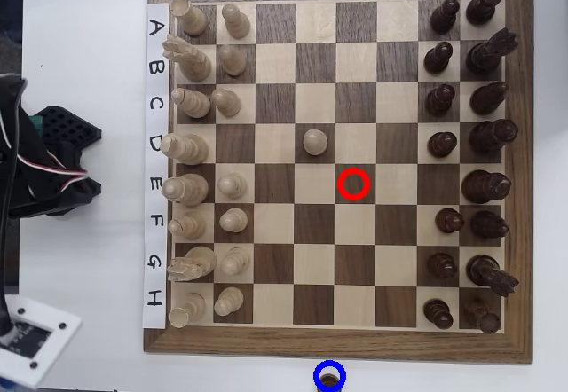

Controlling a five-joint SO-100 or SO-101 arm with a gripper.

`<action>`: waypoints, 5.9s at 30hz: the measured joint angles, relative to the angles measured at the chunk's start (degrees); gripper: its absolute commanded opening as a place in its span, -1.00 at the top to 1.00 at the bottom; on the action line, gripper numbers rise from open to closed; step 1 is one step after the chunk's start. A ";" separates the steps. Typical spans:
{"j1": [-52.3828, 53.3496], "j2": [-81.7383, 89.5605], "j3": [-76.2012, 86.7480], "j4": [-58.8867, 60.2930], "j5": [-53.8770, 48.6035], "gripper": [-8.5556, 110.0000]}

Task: Move the piece to destination

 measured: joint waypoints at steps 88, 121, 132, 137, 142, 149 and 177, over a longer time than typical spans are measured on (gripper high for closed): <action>19.69 34.89 58.97 -6.94 -25.05 0.86; 19.69 34.98 58.97 -6.94 -25.05 0.86; 19.69 34.98 58.97 -6.94 -25.05 0.86; 19.69 34.98 58.97 -6.94 -25.05 0.86; 19.69 34.98 58.97 -6.94 -25.05 0.86; 19.69 34.98 58.97 -6.94 -25.05 0.86; 19.69 34.98 58.97 -6.94 -25.05 0.86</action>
